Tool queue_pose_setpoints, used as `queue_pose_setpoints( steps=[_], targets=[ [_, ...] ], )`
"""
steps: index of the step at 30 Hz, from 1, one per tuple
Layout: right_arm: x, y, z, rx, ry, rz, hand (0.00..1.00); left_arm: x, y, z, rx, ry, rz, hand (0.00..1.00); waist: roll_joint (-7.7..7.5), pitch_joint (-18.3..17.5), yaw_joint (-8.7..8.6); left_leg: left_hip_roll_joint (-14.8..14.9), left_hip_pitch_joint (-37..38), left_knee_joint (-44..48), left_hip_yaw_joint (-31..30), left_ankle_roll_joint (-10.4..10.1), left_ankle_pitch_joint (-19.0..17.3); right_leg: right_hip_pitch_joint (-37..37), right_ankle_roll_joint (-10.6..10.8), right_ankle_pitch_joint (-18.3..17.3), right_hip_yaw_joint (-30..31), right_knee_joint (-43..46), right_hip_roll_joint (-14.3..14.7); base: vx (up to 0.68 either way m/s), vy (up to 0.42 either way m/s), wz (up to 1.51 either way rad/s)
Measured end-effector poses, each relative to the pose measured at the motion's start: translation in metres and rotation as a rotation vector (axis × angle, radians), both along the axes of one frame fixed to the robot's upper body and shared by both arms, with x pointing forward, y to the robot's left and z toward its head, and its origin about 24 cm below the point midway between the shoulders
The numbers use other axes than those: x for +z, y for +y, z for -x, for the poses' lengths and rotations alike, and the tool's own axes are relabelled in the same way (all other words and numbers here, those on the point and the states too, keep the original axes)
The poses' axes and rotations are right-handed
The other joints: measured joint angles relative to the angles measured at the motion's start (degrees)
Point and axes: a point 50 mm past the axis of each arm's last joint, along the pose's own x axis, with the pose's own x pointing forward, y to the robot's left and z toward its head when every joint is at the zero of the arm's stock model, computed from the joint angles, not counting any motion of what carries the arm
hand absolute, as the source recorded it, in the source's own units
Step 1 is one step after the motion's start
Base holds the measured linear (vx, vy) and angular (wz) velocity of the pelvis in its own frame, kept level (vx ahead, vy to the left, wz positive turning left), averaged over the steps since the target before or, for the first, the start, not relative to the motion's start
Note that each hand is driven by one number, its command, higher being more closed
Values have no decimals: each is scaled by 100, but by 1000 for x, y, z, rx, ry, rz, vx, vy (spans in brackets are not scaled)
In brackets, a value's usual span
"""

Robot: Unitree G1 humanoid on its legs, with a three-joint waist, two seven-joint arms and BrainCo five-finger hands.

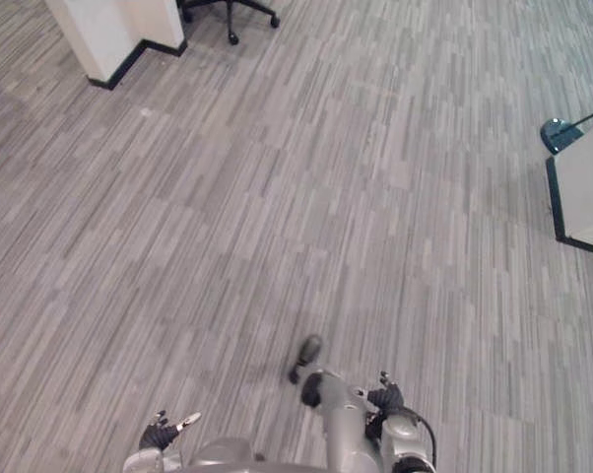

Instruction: Organize washtable

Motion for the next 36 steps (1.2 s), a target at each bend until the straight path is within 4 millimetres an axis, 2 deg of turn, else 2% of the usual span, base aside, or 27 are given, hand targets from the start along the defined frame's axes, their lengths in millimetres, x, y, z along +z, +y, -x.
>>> queue_pose_setpoints(
  steps=[1,2,3,4,5,6,7,8,9,11,13,15,16,17,18,20,21,23,25,26,28,30,32,33,34,35,36],
  targets=[
    [0,-7,3,-34,4,4,0,1,-3,-6,-3,-14,8,0,131,21,-32,9,68,205,-112,-104,-61,100,-75,851,235,-23,60,930,20,28],
    [3,-12,-4,-72,-2,4,0,4,-11,-22,-15,-54,21,0,456,47,50,294,-38,596,-142,-292,258,-40,-104,149,131,790,131,896,95,14],
    [5,-16,-6,-100,-21,-2,0,5,-14,-28,-9,-68,28,0,472,111,-62,250,-141,1377,72,17,1179,-4,126,-589,86,1775,-114,860,142,11],
    [6,-17,-7,-102,-25,1,0,3,-15,-23,10,-57,36,0,540,109,-156,375,-322,2021,254,267,1822,183,168,-970,57,1977,-155,770,145,55],
    [5,-16,-7,-87,-17,4,0,1,-14,-17,27,-46,38,0,571,94,-258,650,-694,2972,592,330,3092,589,312,-1303,39,2044,-107,751,65,49],
    [3,-7,-6,-32,4,9,0,3,-8,-16,28,-53,20,0,537,76,-114,1212,-1334,4299,1151,628,3189,1073,365,-1588,151,1915,50,919,-18,20],
    [-1,5,-4,-9,26,-13,0,4,1,-14,36,-53,-2,0,399,40,79,1529,-2088,5227,1408,846,2555,1472,406,-1701,309,1653,146,793,-85,-16],
    [-2,13,-6,6,31,-28,0,4,4,-10,40,-41,-11,0,230,-9,195,1557,-2460,5427,1435,797,2271,1699,470,-1675,420,1441,165,828,-97,-47],
    [-2,25,-11,40,32,-47,0,3,9,0,48,-18,-25,0,115,36,366,1453,-3087,5368,1365,614,1802,2193,531,-1637,688,953,174,859,-51,-46],
    [4,33,-29,98,0,-44,0,3,6,9,58,-17,-22,0,-75,125,543,999,-3956,4388,966,280,1332,3017,586,-1605,1034,291,27,923,37,-50],
    [13,37,-48,144,-47,-30,0,4,8,12,74,-30,-19,0,-124,199,692,820,-4583,2919,669,135,1299,3414,727,-1683,1240,138,-201,765,164,-67],
    [21,40,-62,197,-97,-7,0,5,9,10,97,-45,-4,0,-145,240,861,792,-4852,763,140,-272,1635,3684,1291,-2018,1400,457,-492,689,208,-90],
    [20,40,-61,200,-101,-4,0,5,8,10,103,-49,0,0,-130,242,947,850,-4825,443,-6,-443,1974,3689,1512,-2193,1430,791,-575,642,255,-90],
    [17,43,-52,191,-95,-14,0,5,9,11,115,-47,6,0,-216,250,1057,739,-4677,1027,27,-418,2518,3615,1751,-2468,1514,1907,-874,1060,435,-44],
    [14,47,-45,156,-93,-40,0,7,11,7,106,-58,-1,0,-370,263,956,528,-4580,1756,38,-53,1954,3269,1749,-2182,1489,3501,-1317,1101,439,-8],
    [9,47,-31,135,-75,-58,0,8,12,3,103,-69,-2,0,-522,279,973,457,-4115,2407,441,369,1183,2644,1406,-1376,1469,5819,-2073,916,310,-1],
    [7,47,-27,132,-65,-64,0,7,13,4,108,-63,0,0,-504,290,905,418,-3743,2429,516,471,981,2371,1402,-1388,1362,6548,-2312,813,227,-17],
    [4,46,-19,104,-49,-76,0,5,11,7,144,-55,14,0,-346,360,753,490,-2774,1921,635,525,748,1950,1412,-1649,977,6739,-2449,717,170,-31],
    [1,42,-11,83,-29,-85,0,0,9,21,214,-15,39,0,-111,264,745,778,-1915,1190,952,445,656,1539,1451,-2007,-76,4818,-2429,592,137,-92],
    [0,39,-10,78,-21,-81,0,-1,11,24,226,-8,38,0,-92,253,760,825,-1744,1092,1001,357,606,1308,1466,-1968,-393,3885,-2385,651,145,-79],
    [2,25,-11,14,-42,-57,0,-3,14,27,222,13,36,0,5,242,647,1009,-1658,1335,989,-17,332,739,1675,-1362,-714,1776,-2363,602,66,-23],
    [2,18,-8,-25,-34,-53,0,-4,20,35,269,37,26,0,8,242,708,1134,-1134,1287,980,-390,105,640,1625,-1078,-869,1243,-2418,638,-70,7],
    [0,20,-5,-20,-25,-54,0,-9,24,57,300,119,22,0,8,79,611,1308,-425,721,1007,-640,-70,558,1444,-999,-1004,1835,-2506,720,-192,25],
    [-2,20,-2,9,-8,-54,0,-12,22,70,309,161,29,0,73,-149,582,1379,-229,707,831,-726,-117,493,1305,-925,-976,2242,-2267,768,-251,10],
    [-4,26,-3,50,23,-62,0,-12,25,80,343,172,25,0,40,-266,615,1441,-619,1833,526,-590,41,462,1070,-821,-1064,2289,-1762,789,-258,-14],
    [-4,26,-4,67,34,-58,0,-13,24,85,374,187,33,0,142,-292,639,1510,-853,2539,438,-288,241,477,650,-429,-871,2135,-1486,769,-215,-76],
    [-4,18,-4,92,46,-25,0,-19,5,91,424,227,96,0,572,-400,749,1818,-1307,3683,356,615,1233,672,614,-781,-870,2187,-1068,595,-106,-84]
  ],
)
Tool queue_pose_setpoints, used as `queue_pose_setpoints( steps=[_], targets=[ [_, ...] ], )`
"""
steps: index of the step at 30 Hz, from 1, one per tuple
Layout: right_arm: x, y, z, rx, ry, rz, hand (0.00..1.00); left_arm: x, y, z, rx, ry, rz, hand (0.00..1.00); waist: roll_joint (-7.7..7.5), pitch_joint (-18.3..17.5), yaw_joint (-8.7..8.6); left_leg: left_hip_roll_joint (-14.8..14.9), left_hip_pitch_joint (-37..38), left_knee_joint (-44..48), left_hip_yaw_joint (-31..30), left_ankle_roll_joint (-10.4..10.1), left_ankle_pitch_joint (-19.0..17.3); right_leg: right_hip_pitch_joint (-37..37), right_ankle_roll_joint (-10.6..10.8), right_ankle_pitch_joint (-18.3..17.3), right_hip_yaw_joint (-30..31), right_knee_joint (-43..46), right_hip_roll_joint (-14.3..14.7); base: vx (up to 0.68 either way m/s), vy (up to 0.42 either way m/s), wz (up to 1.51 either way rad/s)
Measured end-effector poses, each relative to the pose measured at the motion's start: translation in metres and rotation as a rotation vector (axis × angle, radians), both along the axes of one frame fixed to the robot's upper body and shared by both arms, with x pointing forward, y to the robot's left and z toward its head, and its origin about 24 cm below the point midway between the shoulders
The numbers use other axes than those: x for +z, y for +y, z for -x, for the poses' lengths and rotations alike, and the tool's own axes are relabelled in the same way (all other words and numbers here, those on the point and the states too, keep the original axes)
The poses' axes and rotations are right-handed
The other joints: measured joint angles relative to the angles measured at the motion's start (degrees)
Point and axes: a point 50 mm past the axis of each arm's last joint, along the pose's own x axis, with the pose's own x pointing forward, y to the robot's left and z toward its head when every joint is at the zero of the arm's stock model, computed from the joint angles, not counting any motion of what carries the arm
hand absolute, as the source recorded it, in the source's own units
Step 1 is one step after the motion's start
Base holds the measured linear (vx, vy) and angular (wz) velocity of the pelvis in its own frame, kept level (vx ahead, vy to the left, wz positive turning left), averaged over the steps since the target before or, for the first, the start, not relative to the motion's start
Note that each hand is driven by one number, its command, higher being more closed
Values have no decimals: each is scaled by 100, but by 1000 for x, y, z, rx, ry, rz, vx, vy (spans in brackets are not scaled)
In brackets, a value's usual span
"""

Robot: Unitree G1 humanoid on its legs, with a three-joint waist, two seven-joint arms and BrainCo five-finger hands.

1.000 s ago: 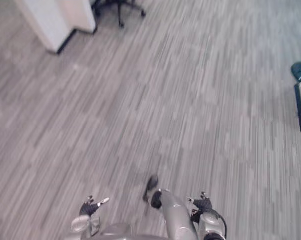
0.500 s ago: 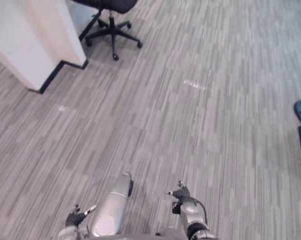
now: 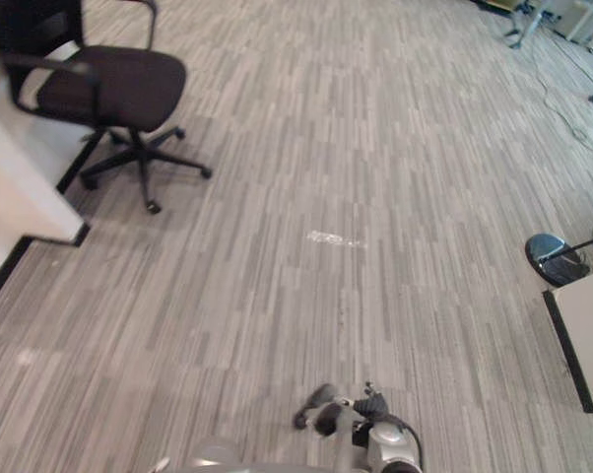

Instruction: Organize washtable

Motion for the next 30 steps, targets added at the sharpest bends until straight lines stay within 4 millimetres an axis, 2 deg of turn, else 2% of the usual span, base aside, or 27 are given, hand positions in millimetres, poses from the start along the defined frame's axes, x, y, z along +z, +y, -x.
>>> queue_pose_setpoints(
  steps=[1,2,3,4,5,6,7,8,9,10,11,12,13,14,15,16,17,18,19,20,21,23,25,27,29,30],
  targets=[
    [-1,3,0,23,14,-1,0,-1,-3,2,13,5,10,0,34,10,71,83,-254,358,71,43,993,98,-27,-61,158,-107,132,710,-98,-95],
    [-1,7,-2,39,22,-1,0,-1,-5,-1,13,-5,13,0,-16,82,86,105,-762,1051,89,81,868,402,38,-83,351,-431,235,830,-143,-68],
    [-2,8,-2,40,40,-4,0,0,-3,-3,14,-18,5,0,-100,167,90,-21,-1148,1300,193,-25,366,875,126,-42,529,-794,298,809,-182,-44],
    [-3,9,-1,40,47,-7,0,1,-1,-4,12,-21,0,0,-153,199,106,-140,-1245,1226,193,-133,237,1080,161,-32,575,-945,292,768,-183,-36],
    [-4,12,0,44,55,-16,0,2,2,-8,7,-39,-14,0,-354,277,169,-482,-1509,640,191,-441,0,1594,191,-12,691,-1361,242,599,-108,-35],
    [-3,11,-2,45,46,-12,0,4,3,-14,-5,-64,-23,0,-439,290,225,-703,-1808,-172,231,-543,-107,1931,204,-8,711,-1644,209,579,-79,-38],
    [-2,10,-6,45,34,-9,0,5,4,-17,-12,-81,-29,0,-454,299,238,-765,-1946,-657,315,-538,-110,2055,232,-16,719,-1739,210,537,-9,-36],
    [0,10,-10,47,21,-7,0,6,5,-20,-19,-98,-33,0,-477,308,234,-846,-2118,-1580,438,-542,-71,2226,430,-110,729,-1865,202,417,46,-37],
    [3,8,-17,51,-1,0,0,7,5,-23,-23,-114,-30,0,-442,307,240,-917,-2178,-2946,474,-574,170,2444,868,-251,754,-1994,229,517,145,-44],
    [4,8,-17,51,-4,2,0,7,6,-24,-20,-117,-30,0,-428,321,290,-923,-2150,-3471,417,-449,1007,2587,1023,-360,846,-2017,249,554,222,-52],
    [3,19,-17,56,-5,-24,0,9,13,-24,-2,-124,-47,0,-715,303,396,-1078,-1964,-3703,586,-316,1426,2695,1137,-444,938,-2048,96,661,212,-28],
    [3,26,-16,70,-18,-36,0,12,18,-34,7,-164,-68,0,-954,325,399,-1146,-1996,-3471,665,-198,1316,2763,1226,-368,735,-2078,-21,668,146,-10],
    [4,30,-18,81,-27,-40,0,13,18,-38,14,-178,-70,0,-1004,356,410,-1121,-2092,-3167,732,-202,1209,2840,1282,-313,623,-2107,-29,522,62,14],
    [7,34,-24,86,-46,-47,0,15,20,-46,37,-207,-74,0,-995,445,510,-1014,-2502,-2090,889,-187,1084,3047,1325,-231,507,-2060,-56,457,120,3],
    [7,35,-25,84,-49,-48,0,15,16,-48,43,-214,-65,0,-980,447,585,-1011,-2659,-1854,898,-238,851,3122,1403,-290,512,-1946,-106,318,137,-7],
    [5,29,-18,74,-39,-36,0,11,2,-40,61,-196,-30,0,-652,276,666,-811,-2391,-2757,780,-48,809,3230,1593,-422,474,-1489,-4,448,280,6],
    [3,35,-12,58,-37,-58,0,10,1,-43,47,-195,-20,0,-829,276,701,-1065,-2257,-2551,814,-5,460,3075,1784,-673,485,-517,-464,378,245,40],
    [1,38,-7,42,-22,-73,0,10,2,-43,41,-196,-21,0,-869,268,661,-1256,-2147,-2567,767,46,334,2796,1752,-633,536,422,-842,556,296,81],
    [0,40,-2,33,-15,-82,0,11,3,-44,15,-193,-25,0,-952,215,599,-1415,-1926,-2512,685,100,152,2351,1487,-171,836,1770,-1236,334,137,73],
    [-1,41,-1,32,-15,-88,0,10,3,-42,15,-185,-23,0,-888,254,558,-1467,-1793,-2478,660,90,55,2124,1316,46,1031,2458,-1367,497,174,58],
    [-1,45,1,31,-13,-101,0,10,7,-38,24,-173,-31,0,-815,282,507,-1495,-1443,-2481,635,142,-114,1709,1235,100,1400,3550,-1420,321,99,28],
    [-3,44,7,25,0,-102,0,12,12,-38,25,-178,-45,0,-789,245,494,-1506,-996,-2705,613,188,-179,1367,1253,-23,1420,4036,-1385,377,107,27],
    [-5,40,12,-1,11,-100,0,13,12,-38,30,-184,-48,0,-840,175,386,-1566,-687,-2999,544,222,-162,1153,1263,-237,1010,3479,-1329,310,59,30],
    [-4,36,10,-41,2,-105,0,13,11,-48,21,-204,-46,0,-833,140,225,-1554,-591,-3094,278,157,-205,1060,1186,-552,350,1917,-1140,319,18,40],
    [-5,35,12,-57,8,-109,0,15,10,-60,0,-229,-45,0,-795,159,229,-1501,-625,-2959,26,25,-284,940,1143,-557,289,953,-1029,307,-20,41],
    [-5,35,13,-63,11,-110,0,16,9,-67,-12,-245,-45,0,-701,173,231,-1401,-618,-2802,-161,-114,-374,934,1138,-552,377,548,-966,305,-52,52]
  ],
)
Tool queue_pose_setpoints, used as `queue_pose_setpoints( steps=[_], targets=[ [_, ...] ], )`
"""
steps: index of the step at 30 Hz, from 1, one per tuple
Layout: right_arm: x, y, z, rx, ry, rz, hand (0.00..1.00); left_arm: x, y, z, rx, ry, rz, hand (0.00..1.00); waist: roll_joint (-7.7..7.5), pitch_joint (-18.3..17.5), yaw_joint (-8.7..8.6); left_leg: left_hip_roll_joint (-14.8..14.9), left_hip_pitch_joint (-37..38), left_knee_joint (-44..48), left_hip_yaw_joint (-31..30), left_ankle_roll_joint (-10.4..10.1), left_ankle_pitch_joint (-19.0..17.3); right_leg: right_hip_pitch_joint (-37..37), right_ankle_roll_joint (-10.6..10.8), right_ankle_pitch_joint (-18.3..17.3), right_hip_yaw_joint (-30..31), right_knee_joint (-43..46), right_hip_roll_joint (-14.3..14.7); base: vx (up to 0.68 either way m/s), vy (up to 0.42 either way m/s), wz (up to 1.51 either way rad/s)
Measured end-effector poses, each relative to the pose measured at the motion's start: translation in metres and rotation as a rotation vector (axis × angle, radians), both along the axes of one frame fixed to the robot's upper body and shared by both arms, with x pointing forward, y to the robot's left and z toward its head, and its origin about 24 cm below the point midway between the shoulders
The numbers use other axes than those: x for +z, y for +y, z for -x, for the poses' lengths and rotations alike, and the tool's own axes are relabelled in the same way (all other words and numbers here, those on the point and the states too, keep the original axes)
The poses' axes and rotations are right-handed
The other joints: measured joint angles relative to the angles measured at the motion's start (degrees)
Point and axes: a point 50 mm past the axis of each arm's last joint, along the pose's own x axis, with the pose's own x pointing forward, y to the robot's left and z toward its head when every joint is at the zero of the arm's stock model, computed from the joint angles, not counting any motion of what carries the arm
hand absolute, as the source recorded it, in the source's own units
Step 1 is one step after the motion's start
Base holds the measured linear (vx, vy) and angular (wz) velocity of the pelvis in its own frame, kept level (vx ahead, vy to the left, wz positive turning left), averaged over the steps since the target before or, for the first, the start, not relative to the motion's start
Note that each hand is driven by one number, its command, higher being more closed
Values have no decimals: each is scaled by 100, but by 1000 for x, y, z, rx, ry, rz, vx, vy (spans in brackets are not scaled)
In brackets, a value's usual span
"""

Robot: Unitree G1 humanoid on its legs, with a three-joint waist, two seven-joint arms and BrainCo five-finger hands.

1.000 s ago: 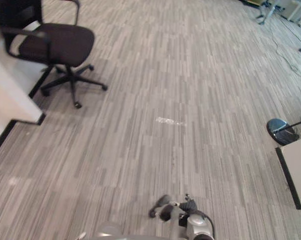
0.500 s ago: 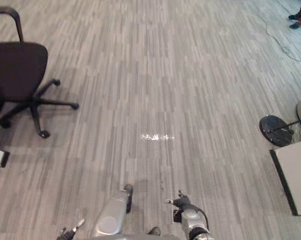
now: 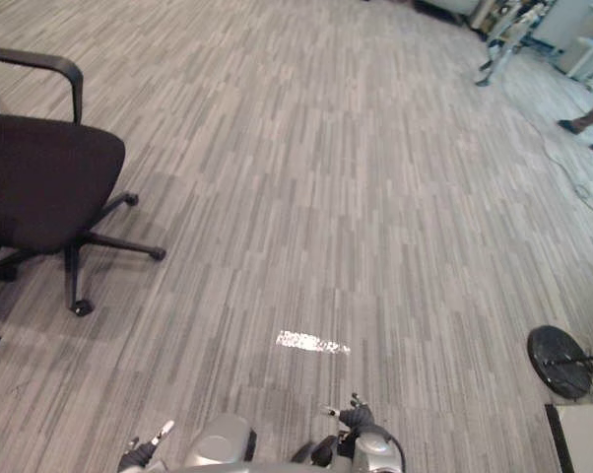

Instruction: Organize washtable

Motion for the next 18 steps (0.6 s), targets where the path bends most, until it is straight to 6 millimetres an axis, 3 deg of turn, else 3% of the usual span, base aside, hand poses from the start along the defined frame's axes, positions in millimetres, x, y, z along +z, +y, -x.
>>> queue_pose_setpoints(
  steps=[4,6,7,8,9,10,13,14,16,18],
  targets=[
    [0,1,-1,-10,-1,-6,0,4,7,-11,-35,-19,-28,0,75,-4,-14,219,181,335,-474,-449,-254,16,16,57,309,-533,-29,340,-165,54],
    [1,2,-3,-16,-7,-11,0,5,15,-9,-37,-15,-51,0,-75,-95,-5,285,320,302,-565,-742,-424,-2,8,411,263,-716,-15,398,-386,50],
    [1,1,-4,-21,-8,-12,0,5,16,-8,-36,-11,-54,0,-122,-125,0,293,355,268,-579,-812,-464,0,-66,540,250,-830,55,318,-359,34],
    [1,0,-5,-28,-10,-13,0,5,18,-4,-33,-3,-58,0,-214,-179,4,284,413,211,-636,-913,-525,-7,-234,917,206,-1063,184,221,-331,7],
    [2,-5,-7,-51,-14,-8,0,3,18,4,-18,22,-51,0,-212,-263,28,364,448,194,-737,-988,-570,86,-213,771,75,-1291,356,309,-415,-32],
    [4,-5,-15,-40,-29,-4,0,-1,14,14,15,43,-30,0,-133,-342,13,585,476,158,-847,-1003,-559,224,-248,801,114,-1630,730,315,-407,-45],
    [5,-9,-16,-14,-27,15,0,-6,3,19,39,63,11,0,-29,-326,-25,703,215,520,-1181,-1121,-273,378,-244,797,83,-2234,1141,273,-353,-25],
    [1,-14,-11,11,10,31,0,-7,-1,18,41,66,26,0,-46,-296,-22,579,-79,1094,-1211,-1126,136,514,-255,803,91,-2423,1159,192,-187,5],
    [-3,-15,-3,21,53,36,0,-6,1,18,46,62,20,0,-157,-128,-11,584,-411,1512,-804,-951,58,852,-259,800,114,-2599,1030,217,-181,19],
    [-1,-24,-7,20,41,60,0,-4,5,13,51,37,7,0,-347,53,-18,605,-919,1104,-39,-924,44,969,-257,801,100,-2674,766,132,-42,8]
  ],
)
